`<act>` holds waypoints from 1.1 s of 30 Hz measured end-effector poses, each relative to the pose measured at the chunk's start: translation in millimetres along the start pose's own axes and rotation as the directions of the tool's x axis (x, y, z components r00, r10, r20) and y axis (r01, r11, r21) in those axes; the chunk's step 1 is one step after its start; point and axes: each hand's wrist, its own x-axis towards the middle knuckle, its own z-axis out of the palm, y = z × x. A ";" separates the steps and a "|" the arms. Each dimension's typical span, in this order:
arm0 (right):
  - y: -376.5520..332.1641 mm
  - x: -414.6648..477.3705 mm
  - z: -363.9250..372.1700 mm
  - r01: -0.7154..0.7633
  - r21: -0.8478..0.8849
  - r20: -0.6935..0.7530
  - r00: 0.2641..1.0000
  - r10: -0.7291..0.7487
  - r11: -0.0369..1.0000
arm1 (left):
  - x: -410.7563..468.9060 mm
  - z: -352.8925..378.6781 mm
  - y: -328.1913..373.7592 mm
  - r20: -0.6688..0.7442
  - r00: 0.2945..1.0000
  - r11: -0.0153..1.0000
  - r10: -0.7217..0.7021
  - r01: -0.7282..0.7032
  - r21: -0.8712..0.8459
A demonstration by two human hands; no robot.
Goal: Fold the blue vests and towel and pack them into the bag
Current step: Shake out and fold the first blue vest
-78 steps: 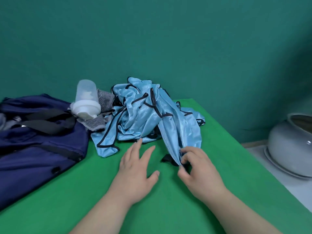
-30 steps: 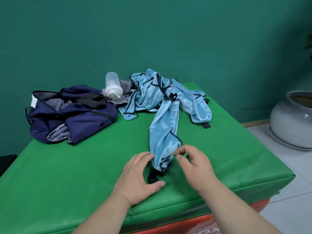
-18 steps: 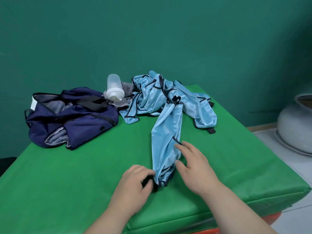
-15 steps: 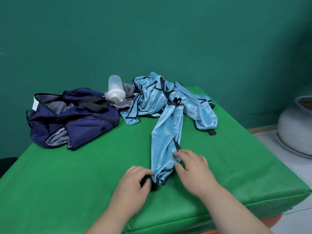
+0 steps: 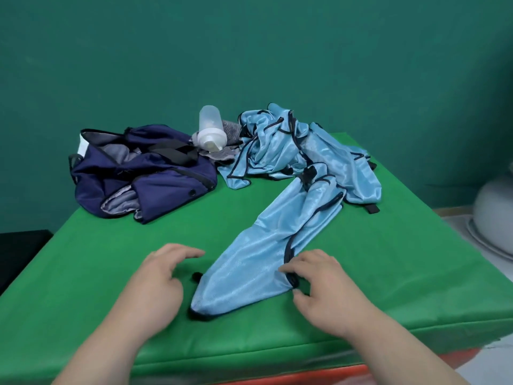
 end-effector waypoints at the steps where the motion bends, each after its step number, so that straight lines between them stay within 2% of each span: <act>1: 2.7 0.3 0.2 -0.010 -0.009 0.006 1.000 0.010 1.000 | -0.6 0.4 4.9 0.015 0.999 0.998 0.046 -0.045 -0.034; 4: 7.6 1.6 5.2 -0.023 -0.064 0.008 1.000 0.023 0.998 | 1.5 12.1 28.4 0.134 0.974 0.981 0.185 -0.173 -0.092; 7: 11.2 4.1 10.6 -0.020 -0.104 -0.047 0.999 0.015 0.994 | 5.5 35.5 42.7 0.279 0.917 0.940 0.286 -0.325 0.102; 11: 10.2 4.6 10.1 0.034 -0.016 -0.137 0.990 -0.036 0.999 | 10.7 57.7 51.3 0.427 0.869 0.878 0.251 -0.390 0.277; 14: -1.6 3.3 7.6 0.090 0.055 -0.255 0.964 -0.073 0.994 | 12.1 64.1 47.9 0.381 0.890 0.877 0.249 -0.374 0.303; 16: -10.2 2.7 7.5 0.125 0.079 -0.295 0.950 -0.097 0.989 | 13.4 64.4 45.0 0.268 0.910 0.871 0.317 -0.391 0.298; 18: -11.5 2.6 8.9 0.137 0.091 -0.300 0.948 -0.104 0.986 | 16.7 59.2 41.1 0.182 0.931 0.907 0.317 -0.354 0.229; 22: 1.6 2.3 6.1 0.069 0.148 -0.332 0.943 -0.016 0.987 | 24.8 35.8 27.5 0.109 0.979 0.969 0.170 -0.186 0.162; 27: 12.2 2.9 3.0 -0.041 0.075 -0.282 0.957 0.060 0.996 | 38.5 0.9 -1.5 -0.050 0.995 0.964 -0.089 0.098 0.247; 30: 14.2 5.6 2.9 -0.090 0.042 -0.246 0.964 0.097 0.995 | 37.9 -5.9 -6.0 -0.010 0.993 0.964 -0.117 0.116 0.240; 33: 16.0 8.4 3.6 -0.125 0.010 -0.224 0.967 0.124 0.992 | 32.0 -1.0 8.4 0.105 0.995 0.973 0.004 -0.028 0.230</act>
